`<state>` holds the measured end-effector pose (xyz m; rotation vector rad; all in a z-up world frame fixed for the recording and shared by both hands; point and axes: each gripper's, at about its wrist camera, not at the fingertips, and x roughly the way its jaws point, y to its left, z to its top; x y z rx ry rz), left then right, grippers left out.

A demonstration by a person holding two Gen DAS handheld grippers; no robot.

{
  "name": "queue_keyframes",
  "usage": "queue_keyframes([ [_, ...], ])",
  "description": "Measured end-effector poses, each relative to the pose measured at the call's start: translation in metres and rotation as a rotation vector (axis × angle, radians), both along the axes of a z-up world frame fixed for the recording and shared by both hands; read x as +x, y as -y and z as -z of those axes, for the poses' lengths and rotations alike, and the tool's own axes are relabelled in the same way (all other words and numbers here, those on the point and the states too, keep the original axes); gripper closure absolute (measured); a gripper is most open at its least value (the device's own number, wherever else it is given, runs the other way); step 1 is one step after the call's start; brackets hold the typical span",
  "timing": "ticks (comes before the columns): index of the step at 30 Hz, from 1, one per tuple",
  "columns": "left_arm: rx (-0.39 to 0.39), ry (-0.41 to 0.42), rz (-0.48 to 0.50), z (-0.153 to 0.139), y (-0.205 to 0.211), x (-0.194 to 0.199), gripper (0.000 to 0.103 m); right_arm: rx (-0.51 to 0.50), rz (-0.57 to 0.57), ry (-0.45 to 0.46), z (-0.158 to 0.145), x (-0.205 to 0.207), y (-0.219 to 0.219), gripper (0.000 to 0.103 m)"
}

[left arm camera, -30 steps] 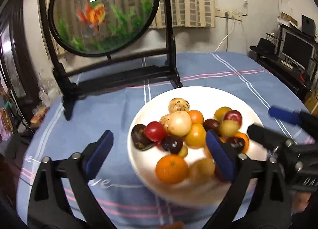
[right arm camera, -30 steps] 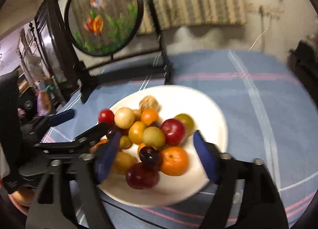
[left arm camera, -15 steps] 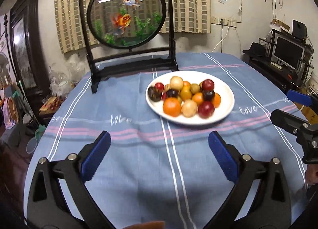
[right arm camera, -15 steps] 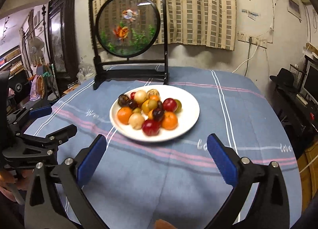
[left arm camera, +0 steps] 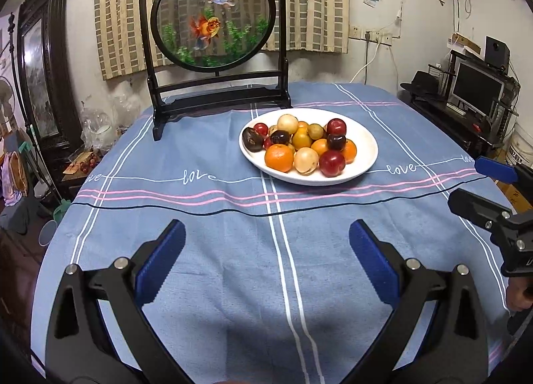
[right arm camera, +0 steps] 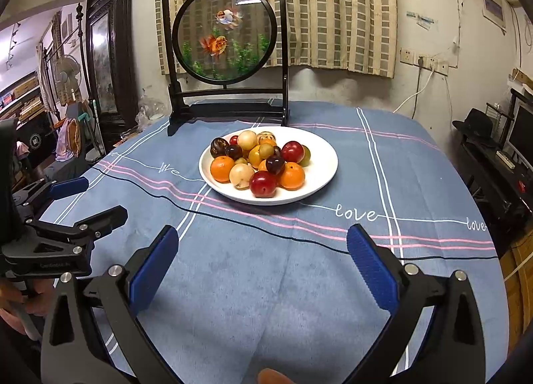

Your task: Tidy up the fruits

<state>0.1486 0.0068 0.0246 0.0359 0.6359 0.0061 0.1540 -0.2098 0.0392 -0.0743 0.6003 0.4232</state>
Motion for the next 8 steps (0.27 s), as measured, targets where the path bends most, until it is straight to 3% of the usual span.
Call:
queue_keyframes([
  [8,0.002,-0.001,-0.009,0.0006,0.0006,0.001,0.003,0.005,0.002,-0.013,0.0031,0.0012,0.0025,0.002],
])
